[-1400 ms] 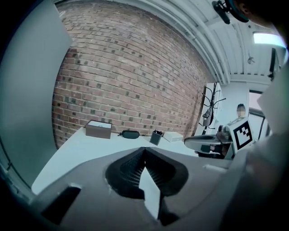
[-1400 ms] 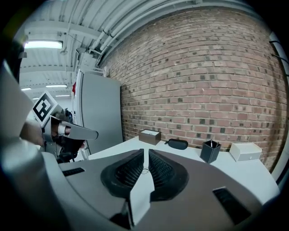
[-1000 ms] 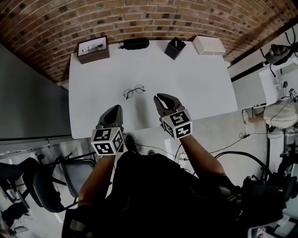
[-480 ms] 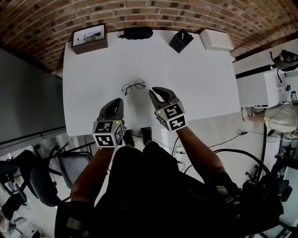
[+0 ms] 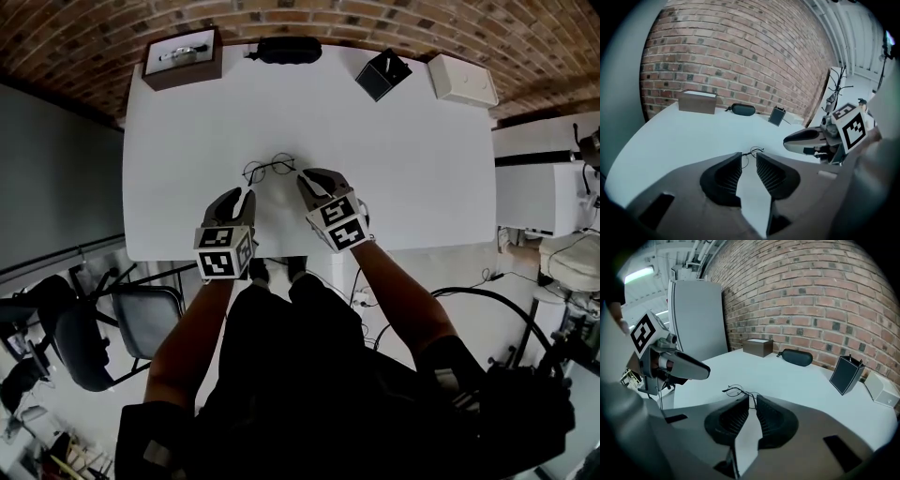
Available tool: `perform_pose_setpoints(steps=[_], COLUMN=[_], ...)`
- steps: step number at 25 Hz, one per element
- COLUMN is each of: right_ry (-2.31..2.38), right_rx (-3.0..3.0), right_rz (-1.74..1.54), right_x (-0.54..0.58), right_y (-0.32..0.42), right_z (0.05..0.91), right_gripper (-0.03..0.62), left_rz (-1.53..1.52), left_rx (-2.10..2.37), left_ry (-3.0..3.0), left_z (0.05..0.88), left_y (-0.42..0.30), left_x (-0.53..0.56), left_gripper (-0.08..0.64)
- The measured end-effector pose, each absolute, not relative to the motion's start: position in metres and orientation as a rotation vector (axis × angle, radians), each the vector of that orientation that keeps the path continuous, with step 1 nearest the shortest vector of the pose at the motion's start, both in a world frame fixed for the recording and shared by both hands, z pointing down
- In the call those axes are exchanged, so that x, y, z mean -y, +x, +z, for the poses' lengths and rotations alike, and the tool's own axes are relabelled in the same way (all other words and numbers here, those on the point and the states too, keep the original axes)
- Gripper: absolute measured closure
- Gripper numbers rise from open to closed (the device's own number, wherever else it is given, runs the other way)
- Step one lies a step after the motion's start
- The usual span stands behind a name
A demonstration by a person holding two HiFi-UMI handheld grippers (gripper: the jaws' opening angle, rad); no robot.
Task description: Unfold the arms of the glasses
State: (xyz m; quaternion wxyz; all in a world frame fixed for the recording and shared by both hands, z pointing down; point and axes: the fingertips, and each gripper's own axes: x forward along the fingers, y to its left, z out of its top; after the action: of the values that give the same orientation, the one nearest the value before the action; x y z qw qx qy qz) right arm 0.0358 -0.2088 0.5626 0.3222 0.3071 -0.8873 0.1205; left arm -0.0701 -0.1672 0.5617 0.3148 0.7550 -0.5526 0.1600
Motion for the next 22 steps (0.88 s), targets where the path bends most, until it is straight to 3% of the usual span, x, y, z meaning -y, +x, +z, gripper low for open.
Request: perform_pose_setpoints(steps=[3, 6, 22], right_ry=[0.765, 0.722, 0.696], right_rx=[2.309, 2.282, 2.18], right_rz=[0.327, 0.345, 0.331], right_x=[0.215, 0.217, 0.233], right_y=[0.034, 0.03, 0.02], right_z=[0.578, 0.596, 0.641], right_gripper=[0.578, 0.515, 0.518], left_rz=[0.468, 0.499, 0.637], left_rx=[1.478, 1.473, 1.393], left_ry=[1.946, 1.928, 1.882], left_z=[0.581, 0.6, 0.648], left_y=[-0.075, -0.075, -0.074], left_x=[0.174, 0.181, 0.195], left_gripper=[0.471, 0.471, 0.469])
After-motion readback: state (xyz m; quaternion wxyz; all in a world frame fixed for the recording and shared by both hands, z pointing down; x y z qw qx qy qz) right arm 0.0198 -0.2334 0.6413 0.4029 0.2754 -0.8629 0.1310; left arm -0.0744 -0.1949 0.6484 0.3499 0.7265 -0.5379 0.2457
